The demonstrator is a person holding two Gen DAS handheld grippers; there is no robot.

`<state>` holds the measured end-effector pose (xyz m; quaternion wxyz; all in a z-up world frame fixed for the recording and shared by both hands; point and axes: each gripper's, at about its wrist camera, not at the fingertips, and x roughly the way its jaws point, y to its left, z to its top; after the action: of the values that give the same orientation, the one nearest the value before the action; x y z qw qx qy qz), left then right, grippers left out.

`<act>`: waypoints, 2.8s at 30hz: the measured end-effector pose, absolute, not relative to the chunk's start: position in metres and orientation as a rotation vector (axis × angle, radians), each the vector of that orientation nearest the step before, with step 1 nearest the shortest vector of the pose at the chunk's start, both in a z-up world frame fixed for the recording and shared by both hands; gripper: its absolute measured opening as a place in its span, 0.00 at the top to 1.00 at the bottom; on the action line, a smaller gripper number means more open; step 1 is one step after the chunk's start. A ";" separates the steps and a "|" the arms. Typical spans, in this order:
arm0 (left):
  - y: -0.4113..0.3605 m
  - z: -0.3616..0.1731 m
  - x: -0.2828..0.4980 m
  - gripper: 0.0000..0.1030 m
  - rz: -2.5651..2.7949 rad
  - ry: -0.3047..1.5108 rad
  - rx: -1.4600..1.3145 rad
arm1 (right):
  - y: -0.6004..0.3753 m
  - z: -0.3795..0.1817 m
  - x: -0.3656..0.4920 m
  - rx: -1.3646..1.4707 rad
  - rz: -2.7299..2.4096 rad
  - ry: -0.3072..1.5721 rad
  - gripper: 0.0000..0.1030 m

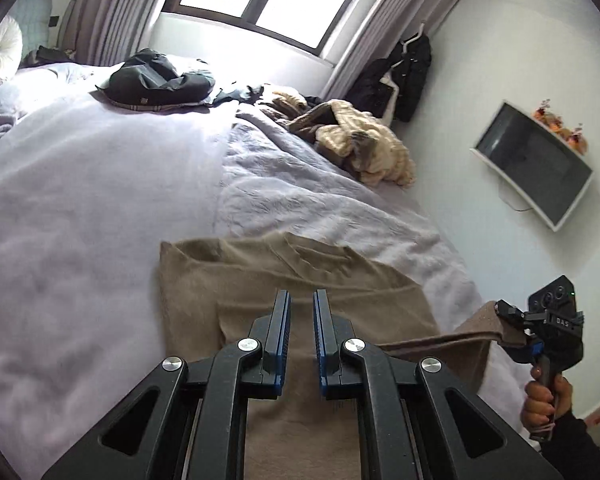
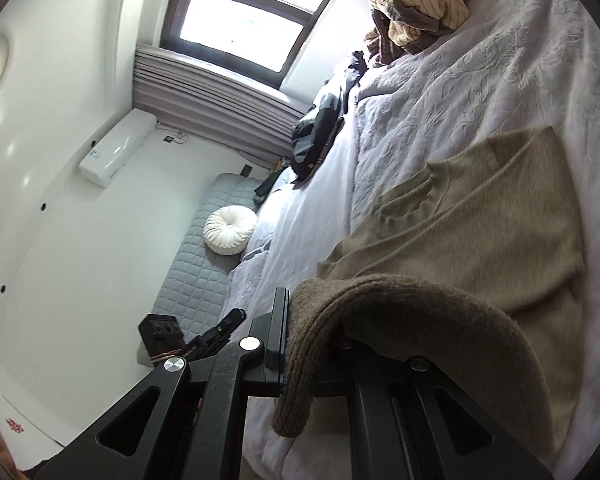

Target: Fold small clothes

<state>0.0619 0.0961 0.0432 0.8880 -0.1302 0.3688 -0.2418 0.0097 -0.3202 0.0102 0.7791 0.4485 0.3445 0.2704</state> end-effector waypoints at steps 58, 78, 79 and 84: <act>0.057 0.013 0.165 0.88 -0.400 0.883 -0.125 | -0.307 -0.010 0.119 0.259 0.055 0.902 0.94; 0.029 -0.062 0.173 0.93 -0.418 1.077 -0.010 | -0.326 -0.051 0.112 0.389 0.061 0.961 0.94; 0.032 -0.053 0.169 0.93 -0.424 1.047 -0.029 | -0.323 -0.044 0.108 0.372 0.059 0.940 0.94; 0.042 -0.006 0.162 0.93 -0.412 0.873 -0.033 | -0.314 -0.006 0.108 0.288 0.058 0.832 0.94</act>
<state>0.1619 0.0419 -0.0059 0.8855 -0.0161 0.4199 -0.1981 0.1076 -0.3141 -0.0056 0.9043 0.1392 0.4025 0.0280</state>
